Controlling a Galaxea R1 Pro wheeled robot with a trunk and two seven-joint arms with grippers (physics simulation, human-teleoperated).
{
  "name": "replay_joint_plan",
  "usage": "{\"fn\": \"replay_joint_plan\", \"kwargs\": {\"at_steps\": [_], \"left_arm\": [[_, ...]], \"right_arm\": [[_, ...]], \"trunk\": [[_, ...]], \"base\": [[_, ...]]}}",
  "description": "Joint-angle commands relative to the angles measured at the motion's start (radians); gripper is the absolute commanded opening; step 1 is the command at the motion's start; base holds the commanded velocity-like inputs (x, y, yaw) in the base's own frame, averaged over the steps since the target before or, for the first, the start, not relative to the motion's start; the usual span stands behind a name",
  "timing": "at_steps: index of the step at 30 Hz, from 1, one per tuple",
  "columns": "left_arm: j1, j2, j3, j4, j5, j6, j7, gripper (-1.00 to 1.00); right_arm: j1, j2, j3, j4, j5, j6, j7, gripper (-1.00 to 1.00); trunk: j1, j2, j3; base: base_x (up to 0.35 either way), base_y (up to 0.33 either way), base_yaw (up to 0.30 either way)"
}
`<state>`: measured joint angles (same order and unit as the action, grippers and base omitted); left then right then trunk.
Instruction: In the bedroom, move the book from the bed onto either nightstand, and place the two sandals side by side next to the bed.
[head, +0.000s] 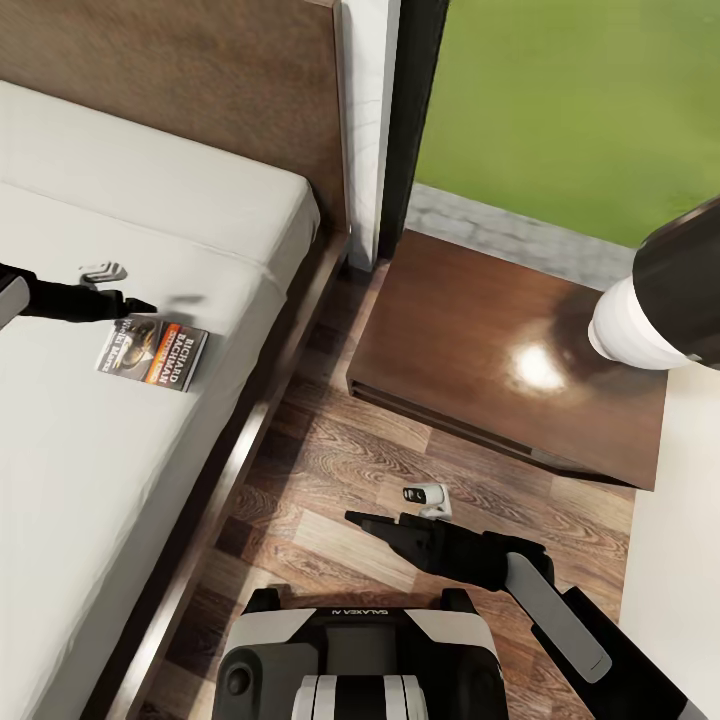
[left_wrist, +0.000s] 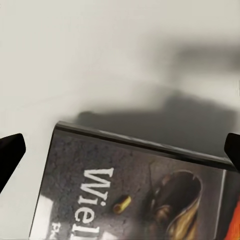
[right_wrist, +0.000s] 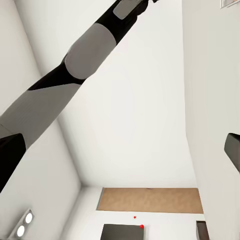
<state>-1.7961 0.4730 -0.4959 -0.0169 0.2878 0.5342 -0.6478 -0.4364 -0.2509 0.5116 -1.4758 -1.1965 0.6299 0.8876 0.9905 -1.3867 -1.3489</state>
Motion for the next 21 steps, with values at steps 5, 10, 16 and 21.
{"fn": "replay_joint_plan", "kwargs": {"at_steps": [5, 10, 16, 21], "left_arm": [[0.000, 0.013, -0.006, -0.002, 0.009, 0.006, 0.000, 1.00], [0.000, 0.026, -0.005, -0.003, 0.008, 0.007, 0.001, 1.00], [0.000, 0.037, -0.003, -0.004, 0.008, 0.008, 0.003, 1.00], [0.000, 0.047, -0.003, -0.004, 0.006, 0.007, 0.004, 1.00]], "right_arm": [[-0.001, 0.000, 0.002, 0.000, -0.009, 0.007, -0.002, 1.00], [-0.001, -0.001, 0.002, 0.000, -0.009, 0.007, -0.002, 1.00], [-0.001, -0.001, 0.001, 0.000, -0.009, 0.007, -0.002, 1.00], [-0.001, -0.001, 0.002, 0.000, -0.009, 0.007, -0.002, 1.00]], "trunk": [[0.000, 0.000, 0.000], [0.000, 0.000, 0.000], [0.000, 0.000, 0.000], [0.000, 0.000, 0.000]], "base": [[0.000, 0.000, 0.000], [0.000, 0.000, 0.000], [0.000, 0.000, 0.000], [0.000, 0.000, 0.000]]}}
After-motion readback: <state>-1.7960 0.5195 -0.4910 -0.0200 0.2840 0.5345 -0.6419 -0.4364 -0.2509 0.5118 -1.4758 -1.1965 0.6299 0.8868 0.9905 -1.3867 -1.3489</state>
